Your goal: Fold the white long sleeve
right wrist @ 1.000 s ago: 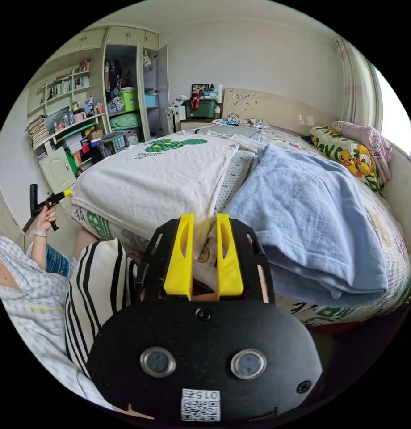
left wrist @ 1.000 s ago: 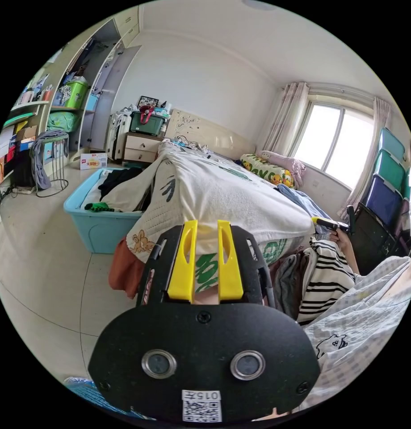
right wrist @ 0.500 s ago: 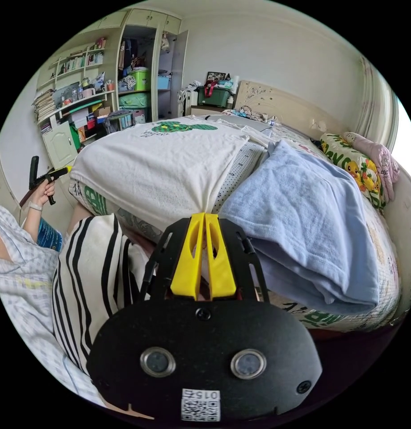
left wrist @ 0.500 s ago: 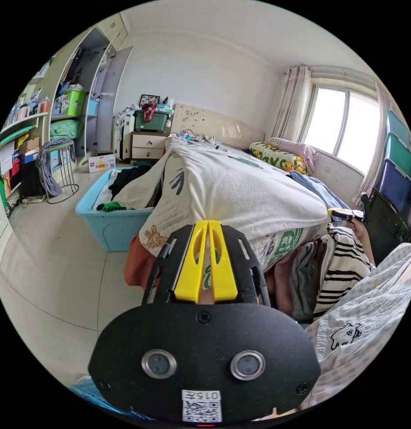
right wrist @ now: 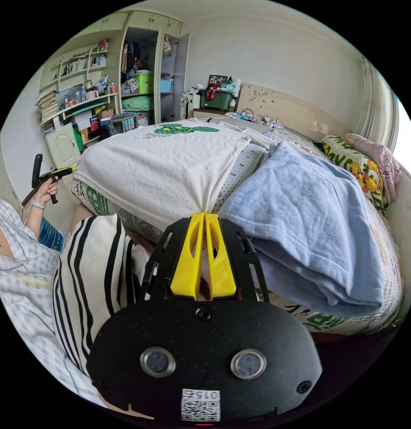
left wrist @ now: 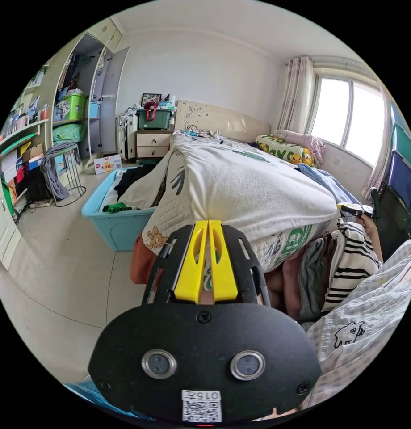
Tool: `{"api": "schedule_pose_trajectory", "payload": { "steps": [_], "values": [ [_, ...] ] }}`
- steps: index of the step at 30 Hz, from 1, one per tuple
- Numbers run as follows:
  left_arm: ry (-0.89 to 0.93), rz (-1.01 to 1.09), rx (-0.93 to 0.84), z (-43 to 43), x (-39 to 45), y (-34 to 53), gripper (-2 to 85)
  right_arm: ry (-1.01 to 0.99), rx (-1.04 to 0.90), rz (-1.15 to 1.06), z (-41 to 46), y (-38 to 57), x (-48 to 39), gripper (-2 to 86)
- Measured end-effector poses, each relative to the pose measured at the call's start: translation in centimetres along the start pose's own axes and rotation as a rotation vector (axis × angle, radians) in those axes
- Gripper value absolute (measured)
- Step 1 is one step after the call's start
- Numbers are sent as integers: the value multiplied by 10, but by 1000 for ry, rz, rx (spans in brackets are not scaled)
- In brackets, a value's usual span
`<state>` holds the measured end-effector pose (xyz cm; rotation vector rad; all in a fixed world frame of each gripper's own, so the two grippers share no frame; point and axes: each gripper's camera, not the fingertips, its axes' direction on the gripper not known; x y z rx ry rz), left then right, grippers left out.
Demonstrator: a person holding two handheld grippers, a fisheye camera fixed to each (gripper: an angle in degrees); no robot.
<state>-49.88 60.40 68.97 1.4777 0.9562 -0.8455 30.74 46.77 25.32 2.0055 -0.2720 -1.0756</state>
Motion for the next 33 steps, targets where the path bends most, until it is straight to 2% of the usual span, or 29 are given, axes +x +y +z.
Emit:
{"api": "schedule_pose_trajectory", "payload": {
  "steps": [4, 9, 13, 18, 23, 26, 27, 28, 30, 32, 33],
  "values": [
    [-123, 15, -26, -6, 9, -2, -3, 13, -2, -12, -8, -7, -1, -10],
    [-19, -36, 19, -10, 0, 2, -3, -3, -6, 6, -14, -20, 5, -10],
    [-55, 30, -14, 12, 17, -5, -2, -3, -20, 13, -19, -36, 10, -10],
    [16, -44, -18, 36, 21, -26, -2, -15, -47, 17, -25, -59, 22, -9],
    [14, -18, -67, 47, 46, -45, 3, -19, -61, 23, -36, -81, 36, 2],
    [-23, 7, -54, 29, 63, -60, 16, -117, -141, 42, -52, -100, 61, 46],
    [-70, 37, 4, 12, 78, -68, 25, -199, -163, 19, -63, -107, 72, 69],
    [-121, 100, 81, -5, 100, -80, 30, -293, -131, -17, -79, -113, 83, 79],
    [-169, 211, 183, -19, 144, -107, 37, -353, -36, 4, -105, -127, 106, 88],
    [-113, 347, 231, -14, 194, -148, 43, -340, 98, 71, -131, -147, 136, 91],
    [-27, 444, 238, 2, 229, -179, 49, -325, 200, 124, -144, -161, 158, 91]
  ]
}}
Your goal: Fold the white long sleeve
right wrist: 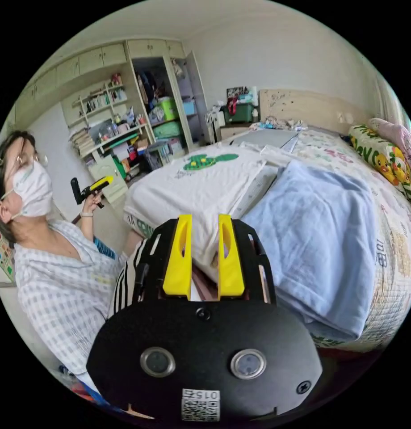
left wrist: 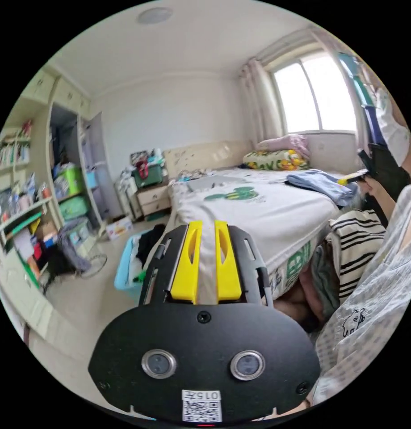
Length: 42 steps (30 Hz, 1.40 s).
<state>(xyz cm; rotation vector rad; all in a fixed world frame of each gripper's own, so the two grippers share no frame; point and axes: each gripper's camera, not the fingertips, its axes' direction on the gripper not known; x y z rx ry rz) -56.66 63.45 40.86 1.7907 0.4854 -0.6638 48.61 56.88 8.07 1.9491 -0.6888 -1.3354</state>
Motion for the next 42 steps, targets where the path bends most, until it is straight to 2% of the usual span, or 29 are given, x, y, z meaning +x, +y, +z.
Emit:
{"api": "schedule_pose_trajectory", "payload": {
  "steps": [2, 4, 7, 10, 13, 18, 20, 23, 25, 27, 30, 34, 36, 40, 42],
  "values": [
    [143, 125, 11, 51, 36, -57, 58, 47, 147, 81, -16, -31, 29, 88],
    [277, 320, -42, 136, 101, -127, 65, 220, 249, 265, -20, -77, 79, 87],
    [405, 497, -144, 247, 182, -194, 67, 477, 230, 365, -6, -142, 144, 91],
    [525, 554, -265, 347, 241, -229, 66, 561, 160, 523, 9, -199, 228, 98],
    [495, 553, -346, 410, 271, -226, 65, 655, 121, 599, 23, -243, 288, 110],
    [415, 490, -391, 442, 281, -190, 71, 855, 17, 614, 46, -303, 365, 119],
    [393, 452, -397, 452, 285, -185, 76, 829, 47, 682, 52, -311, 401, 123],
    [433, 424, -454, 476, 298, -173, 80, 672, 85, 828, 65, -306, 461, 127],
    [462, 433, -436, 479, 310, -163, 81, 634, 0, 983, 75, -299, 504, 128],
    [456, 424, -410, 478, 316, -154, 80, 611, -42, 1046, 76, -300, 521, 129],
    [461, 405, -386, 480, 323, -139, 77, 585, -118, 1078, 86, -308, 537, 138],
    [455, 387, -373, 484, 336, -113, 75, 651, -181, 1076, 97, -324, 538, 137],
    [438, 391, -372, 485, 344, -100, 75, 673, -145, 1131, 90, -320, 539, 136],
    [423, 389, -377, 489, 358, -69, 75, 535, -52, 1171, 77, -303, 542, 129],
    [421, 394, -402, 494, 364, -54, 74, 516, -67, 1165, 81, -303, 539, 116]
  ]
}}
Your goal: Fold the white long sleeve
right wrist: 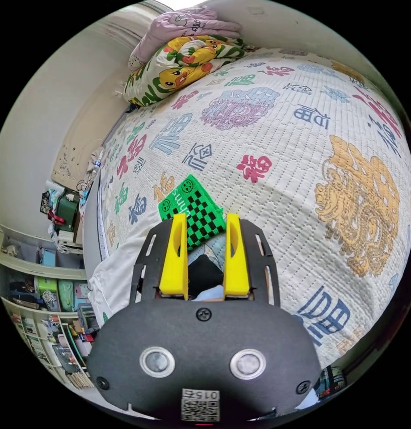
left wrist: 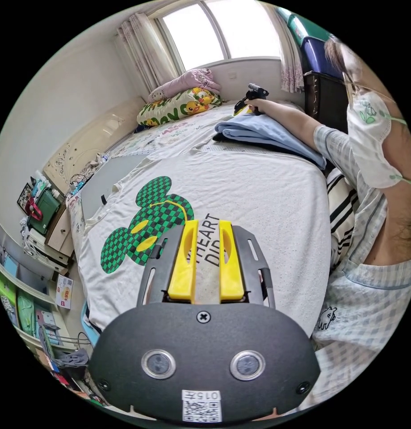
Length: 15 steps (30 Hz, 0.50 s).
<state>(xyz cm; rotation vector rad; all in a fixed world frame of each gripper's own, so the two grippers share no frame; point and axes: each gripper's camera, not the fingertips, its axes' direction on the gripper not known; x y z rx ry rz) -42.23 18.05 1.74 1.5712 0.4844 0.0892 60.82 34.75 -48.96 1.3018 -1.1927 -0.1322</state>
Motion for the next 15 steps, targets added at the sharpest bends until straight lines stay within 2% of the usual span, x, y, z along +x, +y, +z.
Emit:
{"api": "schedule_pose_trajectory", "payload": {
  "steps": [4, 8, 12, 15],
  "values": [
    [-20, -1, -83, 36, 18, 20, 69, 64, -22, -64, 6, 15, -19, 77],
    [-7, 26, -92, 57, 35, 45, 45, 27, 44, -96, -3, 38, -22, 39],
    [35, 8, -95, 79, 40, 81, 38, -66, 290, -260, -50, 102, -55, 34],
    [88, -19, -79, 92, 36, 112, 48, -194, 363, -440, -87, 163, -111, 32]
  ]
}}
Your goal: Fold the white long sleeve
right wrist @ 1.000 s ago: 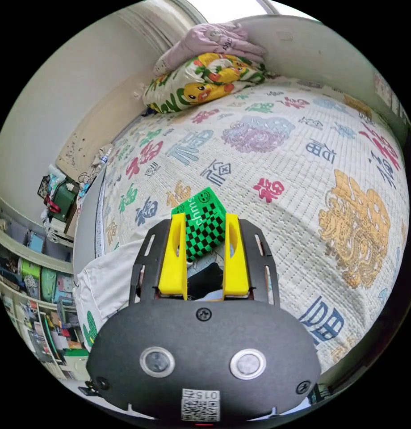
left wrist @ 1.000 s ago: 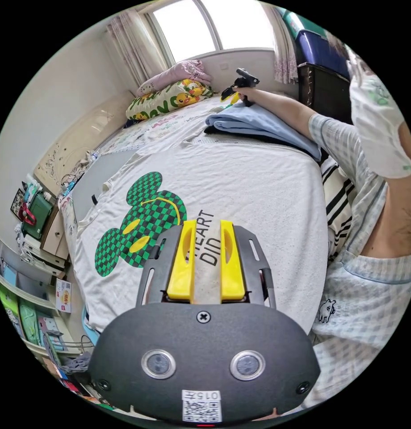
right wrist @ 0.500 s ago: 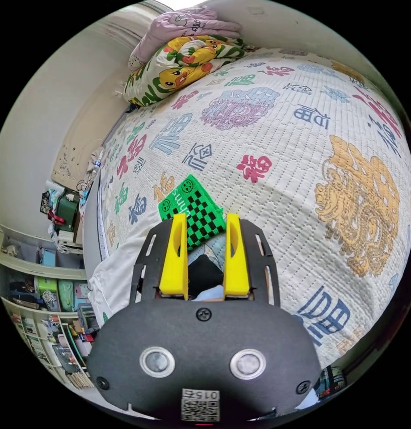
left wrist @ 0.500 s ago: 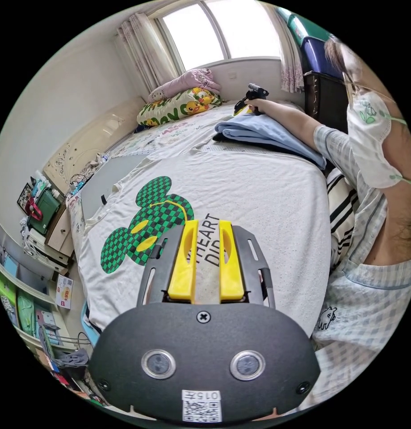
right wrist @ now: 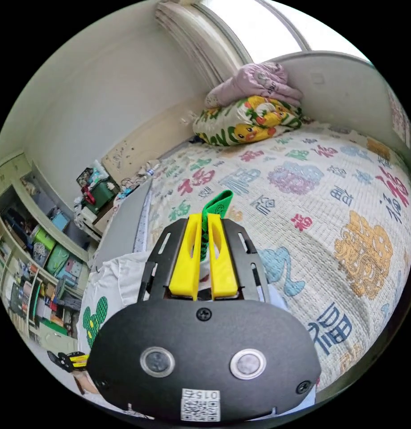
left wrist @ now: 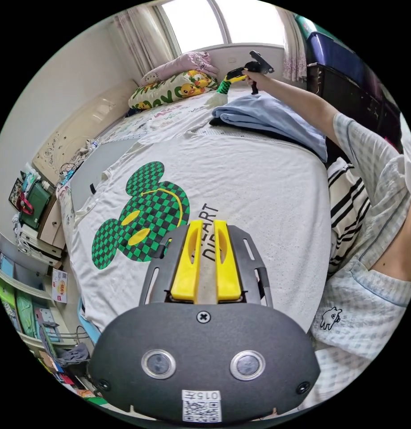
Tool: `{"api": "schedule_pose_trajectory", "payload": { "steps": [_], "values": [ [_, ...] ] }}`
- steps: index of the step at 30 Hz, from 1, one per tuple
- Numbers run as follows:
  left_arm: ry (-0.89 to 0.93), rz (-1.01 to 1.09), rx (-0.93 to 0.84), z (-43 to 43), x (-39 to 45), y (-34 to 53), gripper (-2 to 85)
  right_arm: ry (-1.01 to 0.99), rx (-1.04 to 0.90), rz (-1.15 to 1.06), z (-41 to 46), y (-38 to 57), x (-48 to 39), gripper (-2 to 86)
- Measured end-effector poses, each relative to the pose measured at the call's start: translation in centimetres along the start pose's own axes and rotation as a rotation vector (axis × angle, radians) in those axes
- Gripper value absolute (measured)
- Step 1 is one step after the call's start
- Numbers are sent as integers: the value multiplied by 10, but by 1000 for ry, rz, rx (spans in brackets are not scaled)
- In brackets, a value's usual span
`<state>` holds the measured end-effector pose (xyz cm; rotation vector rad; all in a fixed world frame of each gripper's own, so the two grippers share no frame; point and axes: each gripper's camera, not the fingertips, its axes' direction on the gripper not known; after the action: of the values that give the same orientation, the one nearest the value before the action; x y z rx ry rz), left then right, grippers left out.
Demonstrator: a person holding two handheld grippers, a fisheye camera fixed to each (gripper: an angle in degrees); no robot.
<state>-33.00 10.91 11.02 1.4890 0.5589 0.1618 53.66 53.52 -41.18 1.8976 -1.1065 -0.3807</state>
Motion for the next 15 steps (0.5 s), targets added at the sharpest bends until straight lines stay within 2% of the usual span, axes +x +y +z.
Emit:
{"api": "schedule_pose_trajectory", "payload": {
  "steps": [2, 5, 7, 10, 13, 15],
  "values": [
    [31, -46, 53, 1, -9, 25, 58, -102, 22, -158, -21, 22, -65, 31],
    [98, -274, 261, -7, -49, 81, 76, -297, 7, -404, -44, 86, -169, 30],
    [262, -449, 460, -5, -86, 139, 91, -475, -63, -528, -45, 152, -235, 32],
    [510, -682, 622, 30, -131, 214, 134, -618, -194, -646, -28, 241, -299, 33],
    [728, -852, 652, 87, -159, 272, 172, -672, -338, -783, -10, 316, -345, 30],
    [811, -907, 610, 119, -165, 292, 183, -685, -415, -886, -3, 352, -367, 24]
  ]
}}
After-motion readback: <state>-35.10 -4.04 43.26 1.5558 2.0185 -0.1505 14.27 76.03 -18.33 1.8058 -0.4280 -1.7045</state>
